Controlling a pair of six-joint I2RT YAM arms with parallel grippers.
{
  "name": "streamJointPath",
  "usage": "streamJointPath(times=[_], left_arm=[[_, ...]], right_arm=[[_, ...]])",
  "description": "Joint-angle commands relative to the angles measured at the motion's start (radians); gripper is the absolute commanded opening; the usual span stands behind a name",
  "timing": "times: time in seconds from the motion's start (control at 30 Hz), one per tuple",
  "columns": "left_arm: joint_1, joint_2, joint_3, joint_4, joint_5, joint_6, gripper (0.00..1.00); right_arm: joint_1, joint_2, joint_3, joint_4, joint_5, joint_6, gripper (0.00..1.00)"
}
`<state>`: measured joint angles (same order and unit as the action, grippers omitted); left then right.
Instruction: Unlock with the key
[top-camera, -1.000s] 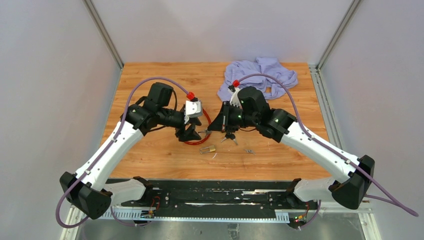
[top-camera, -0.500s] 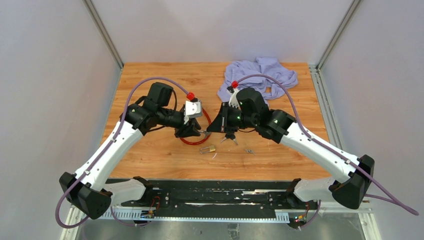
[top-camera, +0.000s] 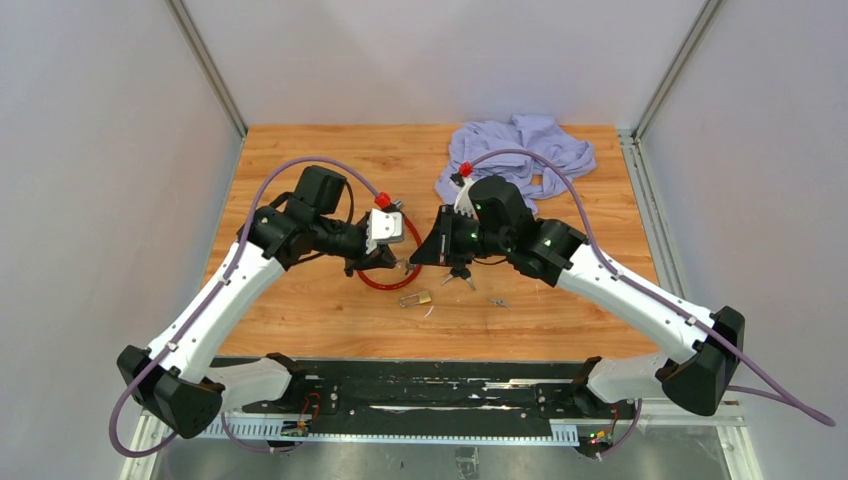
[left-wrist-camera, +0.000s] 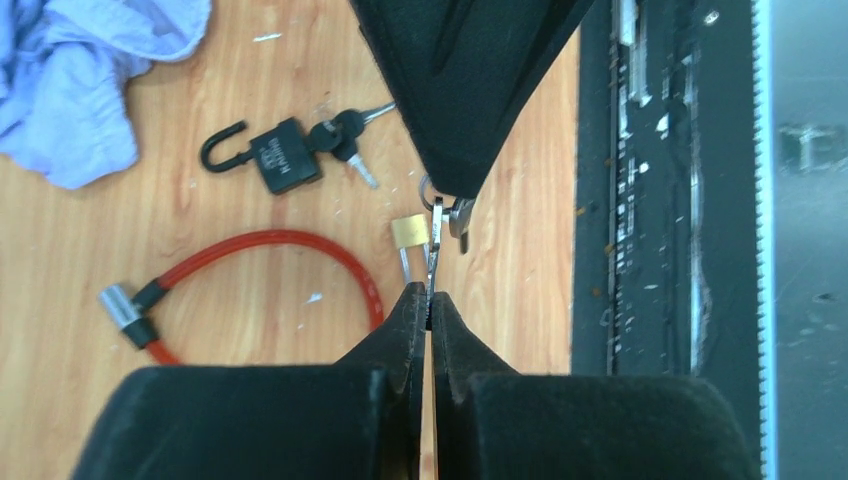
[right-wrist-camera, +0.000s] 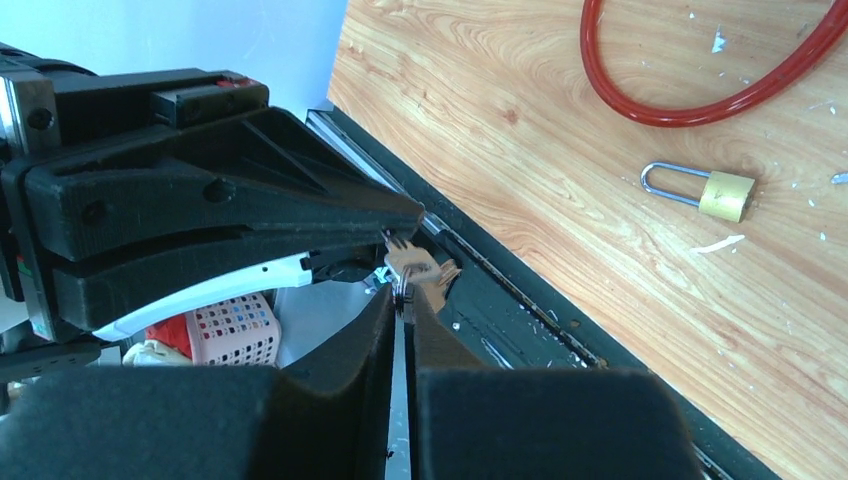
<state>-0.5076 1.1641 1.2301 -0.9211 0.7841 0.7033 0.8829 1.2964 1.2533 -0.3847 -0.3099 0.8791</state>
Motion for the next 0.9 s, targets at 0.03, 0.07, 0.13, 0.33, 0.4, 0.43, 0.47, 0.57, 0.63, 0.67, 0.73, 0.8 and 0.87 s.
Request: streamJointPath(times=[0.03,0.07,0.13,0.33,0.4,0.43,0.47,0.57,0.63,0.67,0.73,0.8,0.87], left_arm=[[-0.007,-0.013,0.070,-0.094,-0.136,0.182,0.00],[-0.006,-0.016,0.077,-0.103,-0.155,0.214,0.00],[-0.006,-0.033,0.082,-0.106,-0.195,0.283,0.00],[-0.053,-0.168,0.030,-0.090,-0.308,0.650,0.00],[-0.070,-0.244,-0.025,-0.042,-0.326,0.785,0.00],[-0.076,-0.288,-0.072,-0.017,-0.326,0.869,0.00],[-0.081,-0.327,-0.107,0.007,-0.325,0.963,0.00],[-0.088,-0.454,-0.233,0.076,-0.302,1.244,0.00],[-0.088,-0.533,-0.316,0.132,-0.267,1.407,0.00],[-0.088,-0.571,-0.356,0.181,-0.247,1.465,0.00],[-0.088,-0.627,-0.421,0.277,-0.194,1.532,0.00],[-0.088,-0.662,-0.465,0.360,-0.156,1.559,0.00],[-0.088,-0.681,-0.494,0.429,-0.138,1.571,0.00]], right_arm=[[0.016,-0.020,0.022,0.042,-0.035,-0.018,0.14],[0.015,-0.026,0.022,0.047,-0.039,-0.022,0.19],[0.004,-0.036,0.021,0.051,-0.066,-0.036,0.29],[-0.087,-0.045,0.012,0.078,-0.179,-0.042,0.37],[-0.121,-0.019,0.018,0.114,-0.249,-0.031,0.38],[-0.132,-0.003,0.025,0.132,-0.285,-0.029,0.38],[-0.141,0.016,0.034,0.149,-0.326,-0.033,0.38],[-0.149,0.067,0.073,0.166,-0.421,-0.056,0.39],[-0.148,0.093,0.075,0.228,-0.504,-0.045,0.39],[-0.148,0.103,0.073,0.263,-0.546,-0.032,0.39],[-0.147,0.121,0.057,0.355,-0.621,0.006,0.39],[-0.143,0.125,0.026,0.438,-0.650,0.034,0.39],[-0.135,0.126,-0.014,0.512,-0.673,0.056,0.39]])
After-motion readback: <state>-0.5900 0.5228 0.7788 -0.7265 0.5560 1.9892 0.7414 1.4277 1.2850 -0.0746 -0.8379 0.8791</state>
